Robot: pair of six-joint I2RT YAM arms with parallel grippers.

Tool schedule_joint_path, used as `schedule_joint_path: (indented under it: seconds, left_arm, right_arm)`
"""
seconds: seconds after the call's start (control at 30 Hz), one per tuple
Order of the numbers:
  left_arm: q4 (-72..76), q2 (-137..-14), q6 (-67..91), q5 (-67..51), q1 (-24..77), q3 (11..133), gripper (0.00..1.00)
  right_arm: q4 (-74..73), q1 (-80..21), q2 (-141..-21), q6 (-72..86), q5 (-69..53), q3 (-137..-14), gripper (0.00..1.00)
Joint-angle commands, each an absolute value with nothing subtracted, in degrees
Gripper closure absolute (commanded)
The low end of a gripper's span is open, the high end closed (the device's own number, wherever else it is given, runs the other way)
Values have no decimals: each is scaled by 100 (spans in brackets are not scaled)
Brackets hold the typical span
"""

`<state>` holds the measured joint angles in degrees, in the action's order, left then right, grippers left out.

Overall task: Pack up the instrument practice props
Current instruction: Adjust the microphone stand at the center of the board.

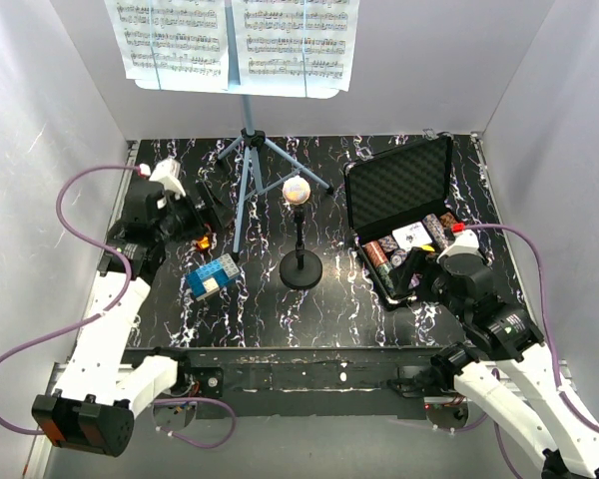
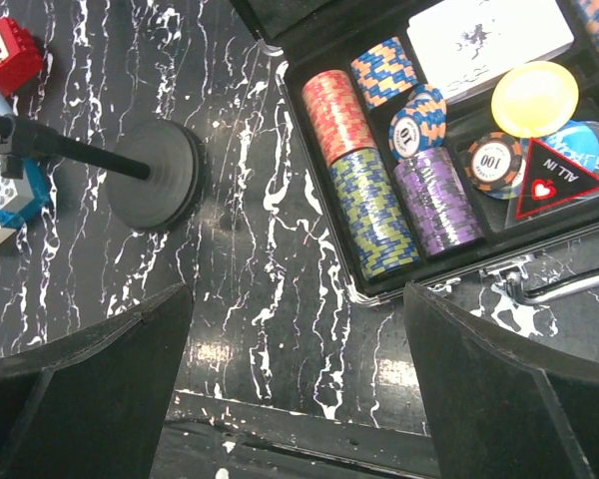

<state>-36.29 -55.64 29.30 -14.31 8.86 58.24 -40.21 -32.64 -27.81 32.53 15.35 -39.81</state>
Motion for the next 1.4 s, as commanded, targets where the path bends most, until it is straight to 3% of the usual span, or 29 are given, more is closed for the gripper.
schedule_joint_path:
  seconds: [0.0, 0.17, 0.3, 0.6, 0.77, 1.0, 1.37]
  left_arm:
    - [-3165, -5774, 2356, -1256, 1019, 6398, 11]
    - [-2122, -5398, 1646, -1530, 1579, 5707, 24]
    - [-556, -4186, 1326, -924, 2600, 4046, 22]
    - [438, -3437, 1907, -1221, 2874, 3016, 34]
    - [851, -3752, 1890, -1135, 3408, 2857, 39]
    - [1037, -4789, 1038, -133, 4586, 3313, 33]
    - [2529, -5730, 985, 676, 4764, 3024, 35]
  right_arm:
    - [-3656, -3270, -2891, 3147, 1187, -4157, 6]
    - [-3621, -3270, -3041, 2936, 958, -4254, 6]
    - [-3560, -3278, -3059, 2865, 923, -4184, 6]
    - [-3419, -3270, -3015, 2830, 931, -3964, 6]
    - [-3375, -3270, -3076, 2795, 923, -3920, 6]
    - [-3393, -3270, -3138, 2777, 975, -3946, 6]
    - [-3524, -3278, -3085, 2821, 967, -3964, 6]
